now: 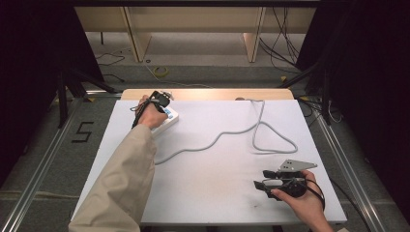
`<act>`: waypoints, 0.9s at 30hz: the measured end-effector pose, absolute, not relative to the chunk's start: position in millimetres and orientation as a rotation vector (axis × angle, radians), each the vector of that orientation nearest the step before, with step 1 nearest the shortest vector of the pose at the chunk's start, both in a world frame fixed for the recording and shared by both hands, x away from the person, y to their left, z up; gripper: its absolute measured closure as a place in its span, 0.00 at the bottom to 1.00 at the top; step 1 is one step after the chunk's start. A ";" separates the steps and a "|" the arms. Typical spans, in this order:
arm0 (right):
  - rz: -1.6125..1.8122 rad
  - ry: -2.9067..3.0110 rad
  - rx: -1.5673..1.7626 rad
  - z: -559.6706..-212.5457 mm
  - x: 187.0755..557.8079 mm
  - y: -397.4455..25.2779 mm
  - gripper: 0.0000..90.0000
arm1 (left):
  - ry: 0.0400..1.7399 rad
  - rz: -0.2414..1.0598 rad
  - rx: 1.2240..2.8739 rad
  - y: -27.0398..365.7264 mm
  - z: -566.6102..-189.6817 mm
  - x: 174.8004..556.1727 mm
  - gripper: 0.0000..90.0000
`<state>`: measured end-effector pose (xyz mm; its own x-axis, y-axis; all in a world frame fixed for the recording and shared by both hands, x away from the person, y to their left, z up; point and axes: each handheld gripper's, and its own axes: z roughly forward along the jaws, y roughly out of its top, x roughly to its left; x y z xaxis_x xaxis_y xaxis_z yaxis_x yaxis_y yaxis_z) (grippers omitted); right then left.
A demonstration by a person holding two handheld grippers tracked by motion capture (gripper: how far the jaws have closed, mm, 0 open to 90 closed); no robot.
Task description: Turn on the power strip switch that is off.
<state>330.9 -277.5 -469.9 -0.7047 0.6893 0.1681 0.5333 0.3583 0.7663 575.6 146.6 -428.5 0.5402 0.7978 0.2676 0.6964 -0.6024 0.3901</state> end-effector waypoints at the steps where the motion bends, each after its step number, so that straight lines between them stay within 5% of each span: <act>1: 1.264 2.434 1.115 -469.7 330.6 -277.5 0.45 | 1.258 0.622 2.530 145.9 -429.4 575.8 1.00; 27: 1.261 2.438 1.114 -470.3 331.1 -277.8 0.46 | 1.187 0.664 2.435 135.3 -442.2 585.1 1.00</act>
<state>331.1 -277.8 -470.3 -0.7034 0.6898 0.1714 0.5385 0.3597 0.7620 585.1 135.3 -442.2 0.5392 0.8024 0.2557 0.6379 -0.5874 0.4981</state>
